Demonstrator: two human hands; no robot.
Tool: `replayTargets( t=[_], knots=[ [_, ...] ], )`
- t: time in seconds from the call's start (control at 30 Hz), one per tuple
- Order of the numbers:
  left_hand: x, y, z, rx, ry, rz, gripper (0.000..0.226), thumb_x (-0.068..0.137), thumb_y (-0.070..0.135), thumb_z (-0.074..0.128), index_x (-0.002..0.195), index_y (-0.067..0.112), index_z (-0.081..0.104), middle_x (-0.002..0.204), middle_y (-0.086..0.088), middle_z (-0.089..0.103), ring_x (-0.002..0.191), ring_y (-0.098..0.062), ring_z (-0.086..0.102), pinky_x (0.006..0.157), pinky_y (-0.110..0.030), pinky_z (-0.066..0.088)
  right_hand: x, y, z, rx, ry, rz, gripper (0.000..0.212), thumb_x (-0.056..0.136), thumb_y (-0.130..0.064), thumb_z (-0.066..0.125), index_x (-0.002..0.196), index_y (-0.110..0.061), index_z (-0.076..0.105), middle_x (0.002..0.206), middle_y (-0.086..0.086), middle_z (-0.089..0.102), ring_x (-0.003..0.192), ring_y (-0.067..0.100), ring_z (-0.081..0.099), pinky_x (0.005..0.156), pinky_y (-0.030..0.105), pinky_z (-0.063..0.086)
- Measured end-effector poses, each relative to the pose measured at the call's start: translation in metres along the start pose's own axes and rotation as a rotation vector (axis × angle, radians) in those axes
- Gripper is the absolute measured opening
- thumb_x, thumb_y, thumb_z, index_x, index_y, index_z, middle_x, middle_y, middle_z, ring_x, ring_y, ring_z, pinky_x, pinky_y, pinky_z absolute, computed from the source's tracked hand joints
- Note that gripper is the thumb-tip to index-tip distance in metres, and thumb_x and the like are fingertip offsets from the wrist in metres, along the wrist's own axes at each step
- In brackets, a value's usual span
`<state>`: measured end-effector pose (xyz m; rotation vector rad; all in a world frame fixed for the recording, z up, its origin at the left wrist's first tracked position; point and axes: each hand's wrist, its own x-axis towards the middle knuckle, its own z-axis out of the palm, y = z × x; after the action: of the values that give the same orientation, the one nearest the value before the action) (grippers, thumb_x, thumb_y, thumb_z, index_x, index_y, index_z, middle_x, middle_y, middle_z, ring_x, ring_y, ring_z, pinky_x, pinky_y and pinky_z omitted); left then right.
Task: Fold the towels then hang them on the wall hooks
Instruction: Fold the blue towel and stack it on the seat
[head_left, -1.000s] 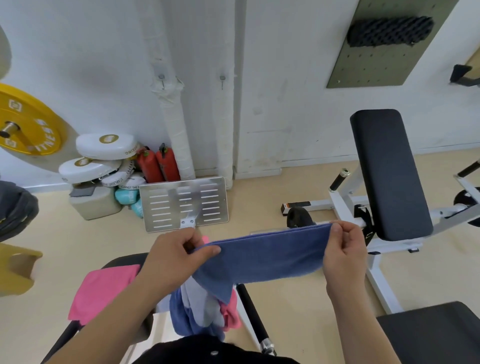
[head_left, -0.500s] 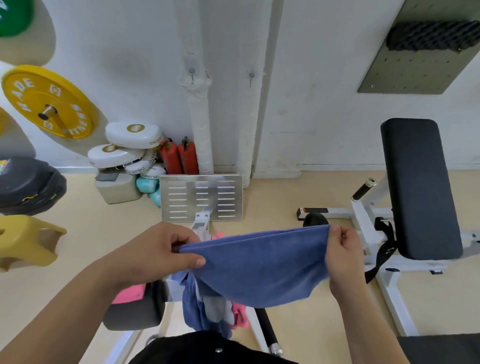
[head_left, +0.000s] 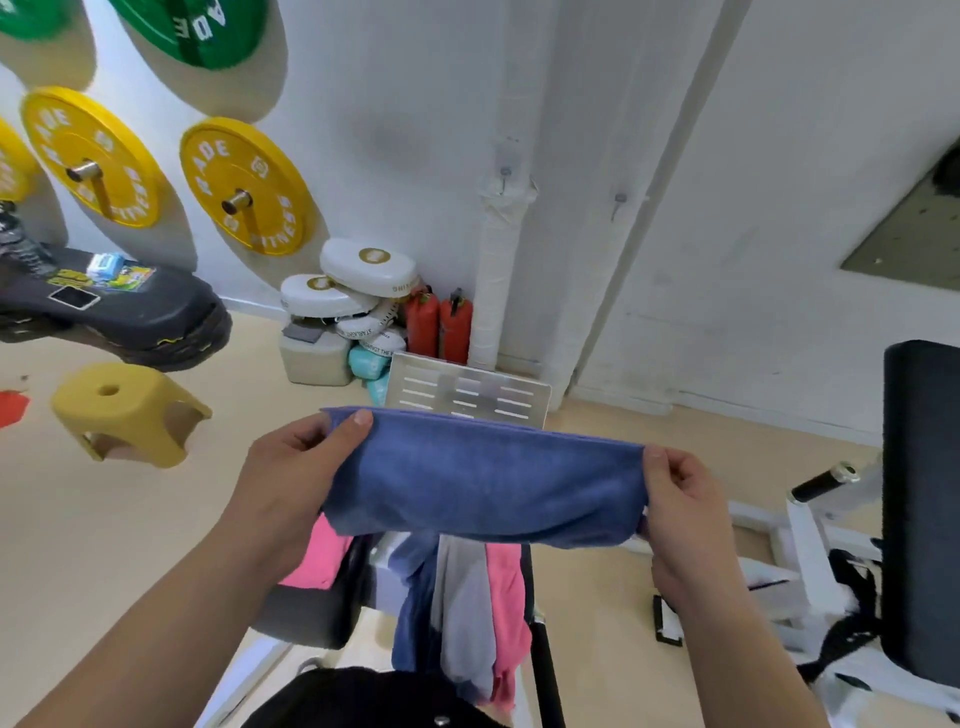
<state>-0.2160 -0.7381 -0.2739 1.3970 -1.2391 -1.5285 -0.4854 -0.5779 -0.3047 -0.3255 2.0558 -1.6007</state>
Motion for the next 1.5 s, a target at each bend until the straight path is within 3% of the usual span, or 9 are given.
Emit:
replayTargets(
  t=[0.17,0.33,0.4,0.5,0.9,1.07,1.27,1.37,1.5],
  knots=[
    [0.004,-0.002,0.003,-0.091,-0.028,-0.158,0.019,0.096,0.029,0.070,0.096,0.013,0.080,0.089,-0.010,0.080,0.074,-0.023,0.072,0.077,-0.042,0.060,-0.029,-0.024,0.044,0.058,-0.145,0.012,0.015,0.106,-0.023,0.054,0.104,-0.012,0.064,0.096,0.008,0.074,0.084,0.026,0.073,0.065,0.040,0.063],
    [-0.017,0.003,0.015,0.158,-0.196,0.001,0.021,0.101,0.034,0.060,0.099,0.032,0.081,0.092,0.007,0.080,0.089,-0.012,0.073,0.083,-0.035,0.059,-0.079,-0.033,0.103,-0.020,-0.315,-0.084,0.016,0.099,-0.022,0.065,0.085,-0.024,0.071,0.085,0.002,0.076,0.086,0.026,0.075,0.080,0.048,0.064],
    [-0.024,0.001,0.015,0.207,-0.244,0.054,0.023,0.102,0.029,0.058,0.101,0.034,0.080,0.095,0.013,0.080,0.092,-0.002,0.073,0.082,-0.025,0.055,-0.099,-0.033,0.125,-0.080,-0.348,-0.130,0.015,0.096,-0.023,0.069,0.083,-0.030,0.074,0.084,-0.006,0.077,0.084,0.013,0.073,0.080,0.035,0.061],
    [-0.017,-0.003,-0.003,0.271,-0.254,0.074,0.023,0.103,0.030,0.054,0.103,0.036,0.076,0.098,0.012,0.077,0.094,-0.002,0.071,0.083,-0.022,0.055,-0.115,-0.030,0.147,-0.124,-0.319,-0.153,0.014,0.095,-0.029,0.070,0.083,-0.037,0.075,0.082,-0.013,0.077,0.079,0.002,0.072,0.073,0.022,0.056],
    [0.038,0.019,-0.086,0.320,-0.480,0.146,0.022,0.102,0.025,0.057,0.096,0.039,0.073,0.097,0.010,0.071,0.090,-0.002,0.067,0.076,-0.012,0.050,-0.151,-0.047,0.237,0.047,-0.239,-0.122,0.016,0.096,-0.014,0.070,0.087,-0.021,0.081,0.089,0.006,0.079,0.093,0.025,0.076,0.093,0.052,0.059],
    [0.058,0.018,-0.104,0.307,-0.509,0.218,0.022,0.096,0.014,0.066,0.095,0.034,0.077,0.093,0.009,0.074,0.087,-0.003,0.069,0.076,-0.019,0.054,-0.172,-0.048,0.248,-0.085,-0.260,-0.106,0.022,0.102,-0.040,0.059,0.097,-0.031,0.078,0.101,-0.003,0.073,0.098,0.013,0.072,0.092,0.043,0.059],
    [0.080,0.044,-0.136,0.156,-0.644,0.181,0.027,0.103,0.008,0.055,0.104,0.027,0.075,0.091,0.010,0.078,0.083,-0.001,0.068,0.074,-0.016,0.053,-0.156,-0.043,0.248,-0.016,-0.147,-0.025,0.023,0.095,-0.029,0.070,0.113,-0.044,0.070,0.111,-0.010,0.073,0.110,0.010,0.069,0.086,0.024,0.056],
    [0.083,0.068,-0.152,-0.069,-0.766,0.105,0.019,0.103,0.017,0.055,0.108,0.019,0.073,0.095,-0.001,0.077,0.087,-0.007,0.069,0.073,-0.017,0.054,-0.140,-0.046,0.242,0.068,-0.439,0.071,0.036,0.096,-0.040,0.069,0.128,-0.024,0.067,0.132,0.005,0.070,0.124,0.021,0.066,0.106,0.043,0.053],
    [0.092,0.082,-0.164,-0.190,-0.621,0.164,0.019,0.101,0.029,0.058,0.100,0.032,0.077,0.097,0.005,0.079,0.091,-0.006,0.071,0.076,-0.017,0.056,-0.136,-0.051,0.240,0.129,-0.657,0.076,0.034,0.098,-0.038,0.056,0.095,-0.012,0.076,0.097,0.000,0.075,0.098,0.014,0.072,0.096,0.035,0.058]
  ],
)
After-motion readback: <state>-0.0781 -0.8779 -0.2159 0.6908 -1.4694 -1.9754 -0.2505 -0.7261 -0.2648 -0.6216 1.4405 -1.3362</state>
